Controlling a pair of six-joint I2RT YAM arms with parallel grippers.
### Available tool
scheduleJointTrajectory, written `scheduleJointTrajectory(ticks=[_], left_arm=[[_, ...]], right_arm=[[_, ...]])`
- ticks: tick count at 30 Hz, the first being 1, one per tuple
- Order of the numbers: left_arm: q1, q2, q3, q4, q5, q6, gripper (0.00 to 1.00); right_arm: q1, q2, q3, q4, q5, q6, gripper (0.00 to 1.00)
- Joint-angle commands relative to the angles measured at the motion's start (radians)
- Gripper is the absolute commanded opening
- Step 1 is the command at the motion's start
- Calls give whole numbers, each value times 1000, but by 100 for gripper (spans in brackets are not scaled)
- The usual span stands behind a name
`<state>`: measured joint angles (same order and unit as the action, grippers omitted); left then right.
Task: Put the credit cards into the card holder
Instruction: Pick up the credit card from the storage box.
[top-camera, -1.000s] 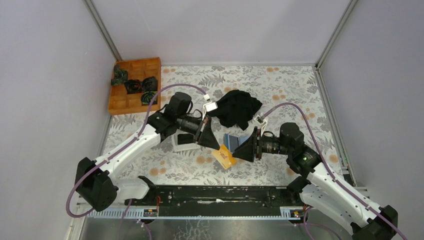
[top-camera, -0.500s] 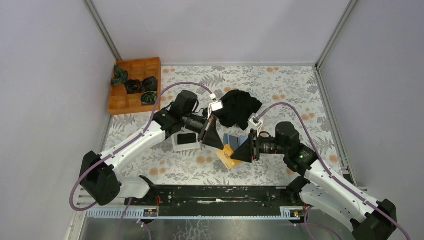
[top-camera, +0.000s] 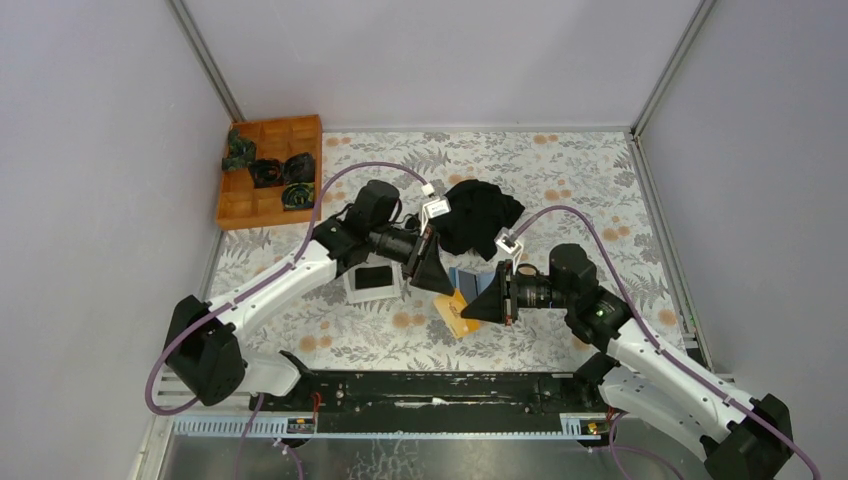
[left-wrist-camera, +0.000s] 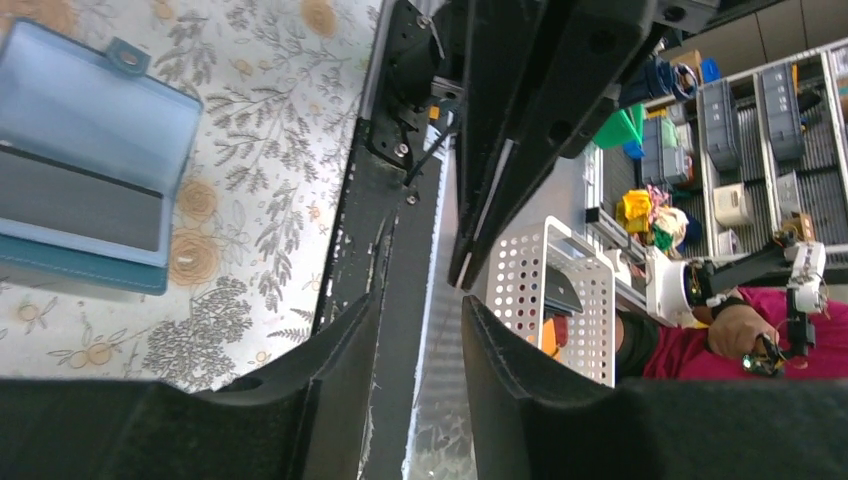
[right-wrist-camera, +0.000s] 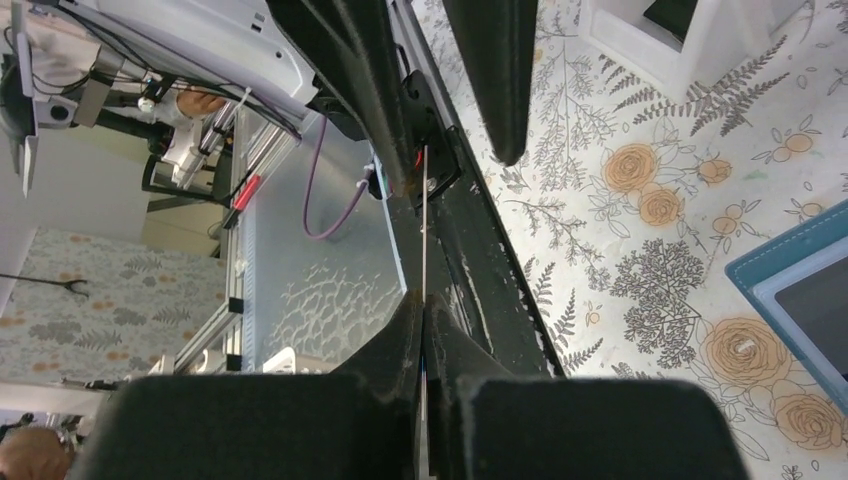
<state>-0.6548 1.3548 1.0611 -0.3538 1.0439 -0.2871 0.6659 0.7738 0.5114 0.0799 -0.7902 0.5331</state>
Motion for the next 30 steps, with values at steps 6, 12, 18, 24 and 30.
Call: scheduleJointTrajectory(ticks=[6,12,18,24,30], left_arm=[[45,-38,-219,661,-141,-464,51],[46,-68,-420,1131,-264,-749,53],[46,-80,-578,1462,-350,-900,53],[45,-107,-672,1604,-413,-928,53],[37,-92,-724,1667,-410,-939,49]], right_arm=[[7,-43,-30,68,118,56,0],[8,-69,-53,119,200,105,0],[7,-74,-65,141,266,142,0],[8,-70,-87,185,286,177,0],[8,-55,-77,226,299,196,0]])
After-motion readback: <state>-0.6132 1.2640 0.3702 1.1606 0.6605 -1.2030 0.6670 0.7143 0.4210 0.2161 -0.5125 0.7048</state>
